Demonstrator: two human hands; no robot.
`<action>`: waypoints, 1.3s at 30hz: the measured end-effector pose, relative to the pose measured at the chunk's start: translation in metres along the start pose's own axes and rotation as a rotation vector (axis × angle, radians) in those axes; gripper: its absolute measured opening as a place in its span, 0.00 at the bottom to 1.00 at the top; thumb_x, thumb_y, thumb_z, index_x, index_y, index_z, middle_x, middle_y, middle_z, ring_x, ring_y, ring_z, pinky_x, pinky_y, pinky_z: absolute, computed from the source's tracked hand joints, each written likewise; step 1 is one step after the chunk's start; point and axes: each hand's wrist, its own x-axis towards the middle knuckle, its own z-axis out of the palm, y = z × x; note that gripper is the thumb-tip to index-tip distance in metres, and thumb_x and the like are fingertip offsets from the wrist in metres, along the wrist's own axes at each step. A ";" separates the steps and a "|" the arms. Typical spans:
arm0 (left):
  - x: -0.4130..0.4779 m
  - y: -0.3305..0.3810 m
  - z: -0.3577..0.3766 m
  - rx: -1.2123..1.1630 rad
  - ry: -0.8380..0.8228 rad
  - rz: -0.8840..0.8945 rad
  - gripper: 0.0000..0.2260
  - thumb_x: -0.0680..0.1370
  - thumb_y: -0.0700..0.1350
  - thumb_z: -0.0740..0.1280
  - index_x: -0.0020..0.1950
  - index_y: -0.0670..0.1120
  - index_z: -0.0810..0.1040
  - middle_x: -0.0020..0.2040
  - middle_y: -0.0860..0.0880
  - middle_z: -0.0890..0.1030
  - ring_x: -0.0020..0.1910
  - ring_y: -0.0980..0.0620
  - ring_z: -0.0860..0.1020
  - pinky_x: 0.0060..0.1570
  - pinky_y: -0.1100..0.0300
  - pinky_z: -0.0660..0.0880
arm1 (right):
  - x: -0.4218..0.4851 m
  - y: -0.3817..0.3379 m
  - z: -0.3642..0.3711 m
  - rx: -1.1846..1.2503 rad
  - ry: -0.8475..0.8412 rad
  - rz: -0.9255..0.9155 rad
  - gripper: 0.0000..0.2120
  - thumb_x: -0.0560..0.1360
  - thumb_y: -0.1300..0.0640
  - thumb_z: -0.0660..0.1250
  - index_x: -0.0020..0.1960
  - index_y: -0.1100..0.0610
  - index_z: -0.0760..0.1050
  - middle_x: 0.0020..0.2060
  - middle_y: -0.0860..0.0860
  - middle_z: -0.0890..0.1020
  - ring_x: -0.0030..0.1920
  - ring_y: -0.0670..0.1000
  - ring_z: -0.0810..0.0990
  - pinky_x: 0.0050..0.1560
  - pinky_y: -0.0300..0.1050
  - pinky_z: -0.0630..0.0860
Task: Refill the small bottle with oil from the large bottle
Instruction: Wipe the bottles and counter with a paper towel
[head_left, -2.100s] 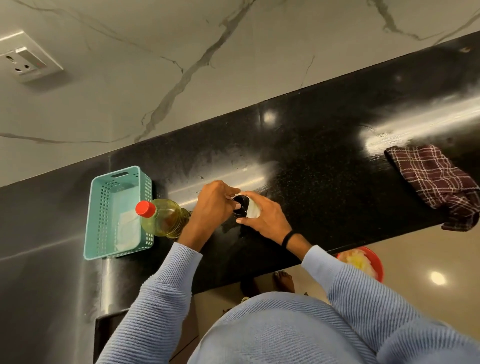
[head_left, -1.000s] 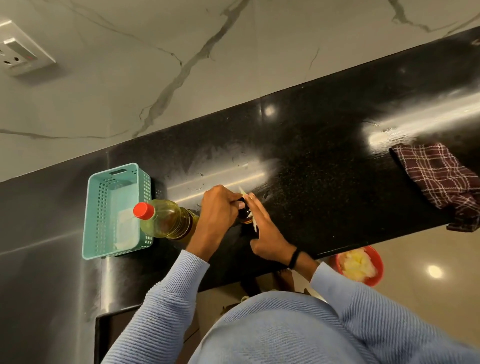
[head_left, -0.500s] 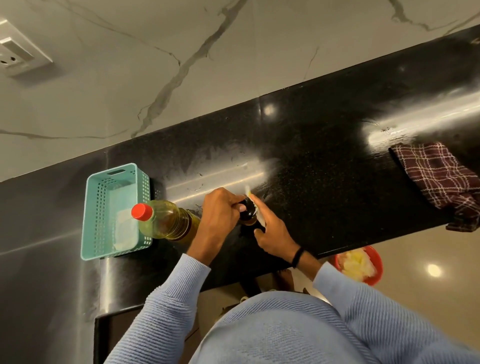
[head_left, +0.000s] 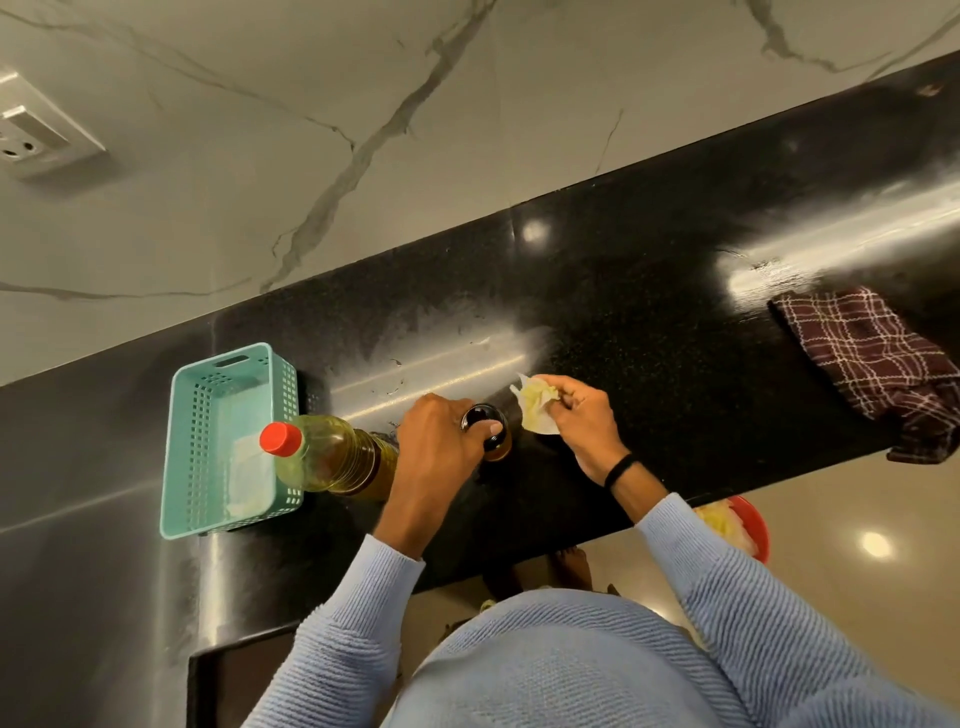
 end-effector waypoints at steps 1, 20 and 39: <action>-0.001 -0.001 0.003 0.021 0.007 -0.003 0.16 0.77 0.52 0.71 0.60 0.44 0.83 0.50 0.45 0.85 0.44 0.52 0.81 0.42 0.66 0.73 | -0.001 0.000 0.001 -0.002 -0.033 0.002 0.21 0.75 0.72 0.64 0.59 0.51 0.82 0.55 0.50 0.85 0.57 0.49 0.83 0.61 0.52 0.79; 0.010 -0.007 -0.005 0.157 -0.081 0.135 0.14 0.79 0.40 0.68 0.64 0.44 0.81 0.57 0.44 0.80 0.54 0.49 0.75 0.49 0.65 0.67 | -0.009 0.018 0.046 -0.022 -0.424 0.201 0.37 0.75 0.23 0.45 0.68 0.44 0.76 0.67 0.50 0.78 0.69 0.50 0.74 0.72 0.52 0.67; 0.008 -0.009 -0.007 0.135 -0.072 0.172 0.13 0.78 0.39 0.69 0.62 0.43 0.82 0.55 0.43 0.82 0.54 0.48 0.76 0.50 0.64 0.68 | -0.031 0.024 0.049 0.236 -0.425 0.203 0.34 0.79 0.31 0.46 0.73 0.50 0.70 0.67 0.53 0.78 0.67 0.52 0.76 0.71 0.52 0.70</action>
